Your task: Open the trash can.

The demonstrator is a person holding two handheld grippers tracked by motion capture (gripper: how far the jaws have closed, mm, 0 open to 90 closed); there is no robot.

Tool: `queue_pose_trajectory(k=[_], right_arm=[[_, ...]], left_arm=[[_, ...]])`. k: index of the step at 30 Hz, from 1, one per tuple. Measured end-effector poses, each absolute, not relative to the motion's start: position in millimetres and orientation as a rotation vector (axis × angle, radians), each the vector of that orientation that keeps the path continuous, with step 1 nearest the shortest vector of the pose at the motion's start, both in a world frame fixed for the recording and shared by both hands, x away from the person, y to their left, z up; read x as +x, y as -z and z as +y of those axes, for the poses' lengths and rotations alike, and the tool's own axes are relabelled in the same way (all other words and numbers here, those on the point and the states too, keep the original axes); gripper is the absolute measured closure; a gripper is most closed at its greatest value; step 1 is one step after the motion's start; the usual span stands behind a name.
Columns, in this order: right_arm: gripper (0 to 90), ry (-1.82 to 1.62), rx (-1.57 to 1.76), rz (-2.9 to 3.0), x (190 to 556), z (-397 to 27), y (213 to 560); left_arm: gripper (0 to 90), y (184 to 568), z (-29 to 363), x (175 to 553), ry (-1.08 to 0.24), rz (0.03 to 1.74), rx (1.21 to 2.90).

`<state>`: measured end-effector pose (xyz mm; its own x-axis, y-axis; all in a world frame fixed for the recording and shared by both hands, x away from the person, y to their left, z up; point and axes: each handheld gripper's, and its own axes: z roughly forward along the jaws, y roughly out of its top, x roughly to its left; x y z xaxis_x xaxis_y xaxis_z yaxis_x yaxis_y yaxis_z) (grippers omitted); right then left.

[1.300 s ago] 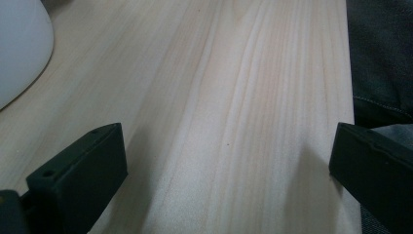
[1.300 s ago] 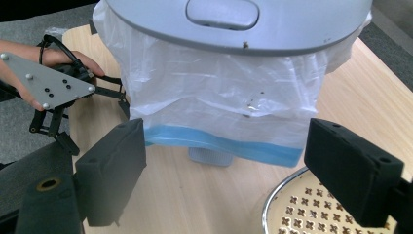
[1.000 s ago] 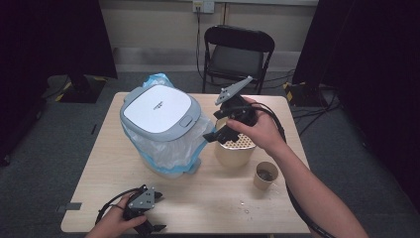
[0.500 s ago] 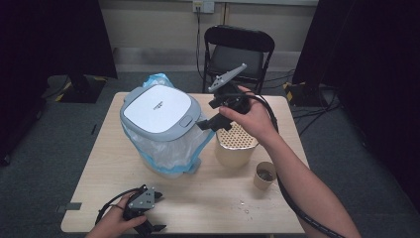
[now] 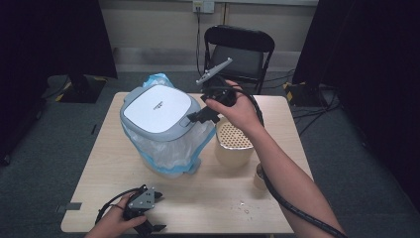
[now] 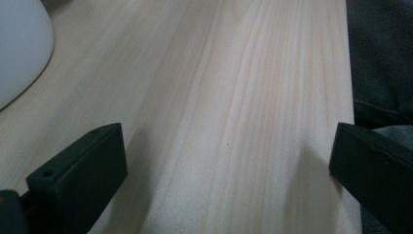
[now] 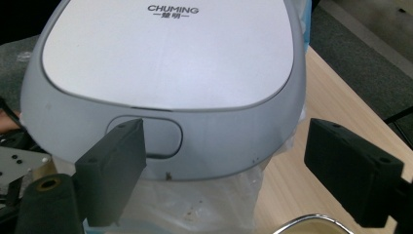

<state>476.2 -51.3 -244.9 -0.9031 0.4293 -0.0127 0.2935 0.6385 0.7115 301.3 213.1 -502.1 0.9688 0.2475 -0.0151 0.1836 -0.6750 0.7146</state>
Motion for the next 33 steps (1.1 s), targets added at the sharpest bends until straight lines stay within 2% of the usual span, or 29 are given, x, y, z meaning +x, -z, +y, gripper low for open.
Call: queue_pose_trajectory(k=[20, 27, 28, 33], right_arm=[[11.2, -1.054, 0.58, 2.666, 482, -40, 248], [11.6, -1.043, 0.556, 2.645, 480, -41, 246], [16.6, -1.056, 0.544, 2.637, 479, -44, 246], [14.6, -1.097, 0.569, 2.645, 476, -56, 248]], left_arm=[[0.0, 502, 214, 301, -0.106, 0.301, 2.338], [0.0, 502, 213, 301, -0.106, 0.296, 2.33], [0.0, 502, 213, 301, -0.107, 0.296, 2.328], [0.0, 502, 214, 301, -0.106, 0.3, 2.339]])
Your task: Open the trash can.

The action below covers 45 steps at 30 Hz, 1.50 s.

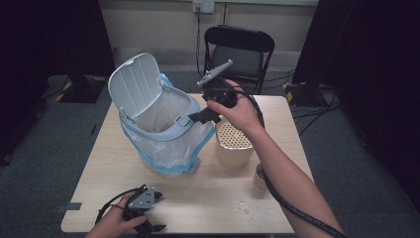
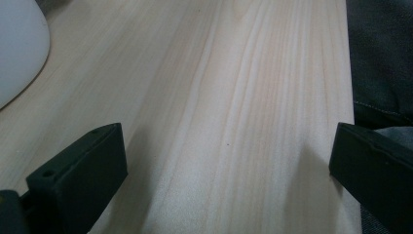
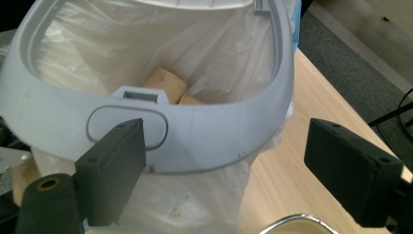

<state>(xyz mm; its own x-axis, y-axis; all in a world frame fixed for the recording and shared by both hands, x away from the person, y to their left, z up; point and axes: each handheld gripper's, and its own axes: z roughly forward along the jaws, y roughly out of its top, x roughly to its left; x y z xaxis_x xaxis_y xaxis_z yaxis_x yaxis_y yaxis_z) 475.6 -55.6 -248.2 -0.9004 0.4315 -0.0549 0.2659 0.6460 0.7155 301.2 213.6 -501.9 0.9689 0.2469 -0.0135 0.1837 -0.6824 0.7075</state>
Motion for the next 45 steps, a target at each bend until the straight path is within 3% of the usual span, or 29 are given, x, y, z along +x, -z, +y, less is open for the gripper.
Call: queue_pose_trajectory(k=[45], right_arm=[[14.4, -1.201, 0.709, 2.601, 442, -139, 285]], left_arm=[[0.0, 503, 213, 301, -0.108, 0.302, 2.323]])
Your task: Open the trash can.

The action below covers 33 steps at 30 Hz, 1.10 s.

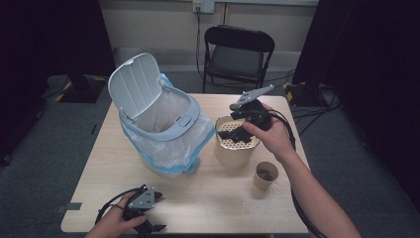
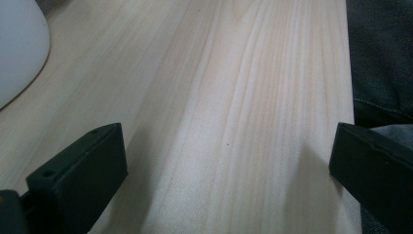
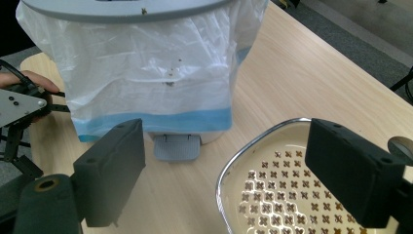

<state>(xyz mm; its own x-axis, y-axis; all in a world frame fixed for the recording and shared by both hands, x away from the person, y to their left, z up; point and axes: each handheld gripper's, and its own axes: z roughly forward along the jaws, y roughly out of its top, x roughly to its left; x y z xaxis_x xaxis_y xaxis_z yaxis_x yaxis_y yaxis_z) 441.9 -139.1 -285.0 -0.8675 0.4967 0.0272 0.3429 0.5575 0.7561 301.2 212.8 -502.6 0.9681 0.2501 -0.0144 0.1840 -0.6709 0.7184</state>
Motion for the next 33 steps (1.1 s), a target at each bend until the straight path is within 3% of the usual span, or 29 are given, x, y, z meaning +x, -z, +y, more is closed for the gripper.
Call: queue_pose_trajectory(k=[33], right_arm=[[14.3, -1.23, 0.741, 2.597, 417, -185, 313]], left_arm=[[0.0, 502, 213, 301, -0.107, 0.304, 2.327]])
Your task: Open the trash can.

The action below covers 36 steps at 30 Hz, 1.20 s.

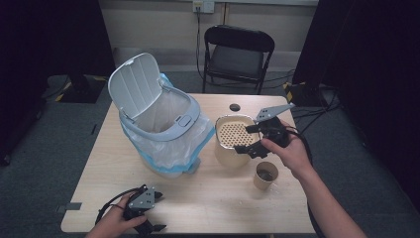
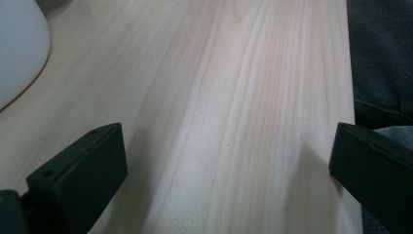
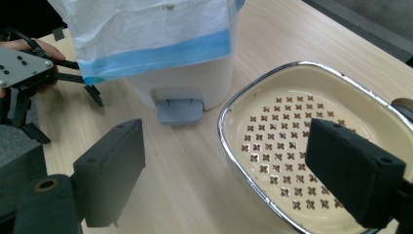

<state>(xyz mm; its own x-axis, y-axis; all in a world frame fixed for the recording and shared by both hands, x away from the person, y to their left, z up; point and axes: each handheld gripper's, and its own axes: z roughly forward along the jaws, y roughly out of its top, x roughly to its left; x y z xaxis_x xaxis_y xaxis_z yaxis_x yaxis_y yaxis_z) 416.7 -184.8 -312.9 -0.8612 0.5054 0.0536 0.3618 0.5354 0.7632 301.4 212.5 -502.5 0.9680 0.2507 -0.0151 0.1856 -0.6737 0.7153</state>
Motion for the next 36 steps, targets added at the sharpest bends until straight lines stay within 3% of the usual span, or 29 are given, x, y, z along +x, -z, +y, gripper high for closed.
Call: queue_pose_trajectory(k=[36], right_arm=[[14.3, -1.29, 0.827, 2.577, 393, -236, 349]], left_arm=[[0.0, 503, 212, 301, -0.105, 0.31, 2.316]])
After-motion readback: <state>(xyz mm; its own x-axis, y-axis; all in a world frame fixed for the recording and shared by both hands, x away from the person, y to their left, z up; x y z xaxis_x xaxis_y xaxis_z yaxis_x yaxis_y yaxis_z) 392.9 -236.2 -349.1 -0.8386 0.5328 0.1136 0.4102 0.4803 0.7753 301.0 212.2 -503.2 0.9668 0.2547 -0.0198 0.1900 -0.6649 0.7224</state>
